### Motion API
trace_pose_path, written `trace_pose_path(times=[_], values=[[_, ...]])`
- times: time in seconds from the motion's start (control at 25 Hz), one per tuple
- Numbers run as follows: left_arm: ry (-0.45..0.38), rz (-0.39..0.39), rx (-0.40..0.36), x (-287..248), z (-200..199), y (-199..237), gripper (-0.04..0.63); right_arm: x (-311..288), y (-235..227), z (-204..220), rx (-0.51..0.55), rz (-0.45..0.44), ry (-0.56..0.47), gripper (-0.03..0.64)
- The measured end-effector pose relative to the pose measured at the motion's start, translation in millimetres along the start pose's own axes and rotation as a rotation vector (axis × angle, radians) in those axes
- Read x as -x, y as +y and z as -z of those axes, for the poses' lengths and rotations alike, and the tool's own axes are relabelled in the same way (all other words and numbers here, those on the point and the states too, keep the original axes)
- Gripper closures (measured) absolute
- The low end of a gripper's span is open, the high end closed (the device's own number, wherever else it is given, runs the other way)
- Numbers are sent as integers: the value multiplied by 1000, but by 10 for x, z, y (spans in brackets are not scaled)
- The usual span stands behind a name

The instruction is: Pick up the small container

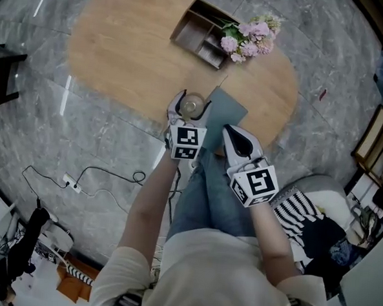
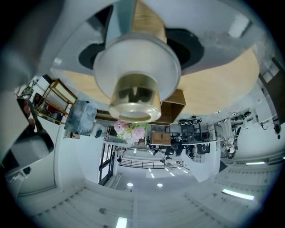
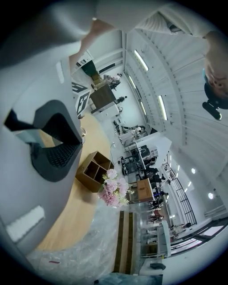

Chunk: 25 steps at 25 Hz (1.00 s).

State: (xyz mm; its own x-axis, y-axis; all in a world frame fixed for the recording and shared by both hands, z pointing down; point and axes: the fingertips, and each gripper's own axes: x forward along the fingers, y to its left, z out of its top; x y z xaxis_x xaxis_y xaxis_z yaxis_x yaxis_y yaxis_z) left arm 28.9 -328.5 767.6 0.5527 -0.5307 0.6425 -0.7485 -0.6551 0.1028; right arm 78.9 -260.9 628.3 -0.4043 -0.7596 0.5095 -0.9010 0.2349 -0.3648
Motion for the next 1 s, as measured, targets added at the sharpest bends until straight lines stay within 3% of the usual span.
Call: trace_pose_path(times=[0.56, 1.0], values=[[-112, 27, -1, 1215, -167, -439, 250, 745, 727, -53, 95, -7, -142, 618], [-146, 32, 22, 2345, -116, -840, 250, 1592, 1359, -192, 202, -13, -221, 618]])
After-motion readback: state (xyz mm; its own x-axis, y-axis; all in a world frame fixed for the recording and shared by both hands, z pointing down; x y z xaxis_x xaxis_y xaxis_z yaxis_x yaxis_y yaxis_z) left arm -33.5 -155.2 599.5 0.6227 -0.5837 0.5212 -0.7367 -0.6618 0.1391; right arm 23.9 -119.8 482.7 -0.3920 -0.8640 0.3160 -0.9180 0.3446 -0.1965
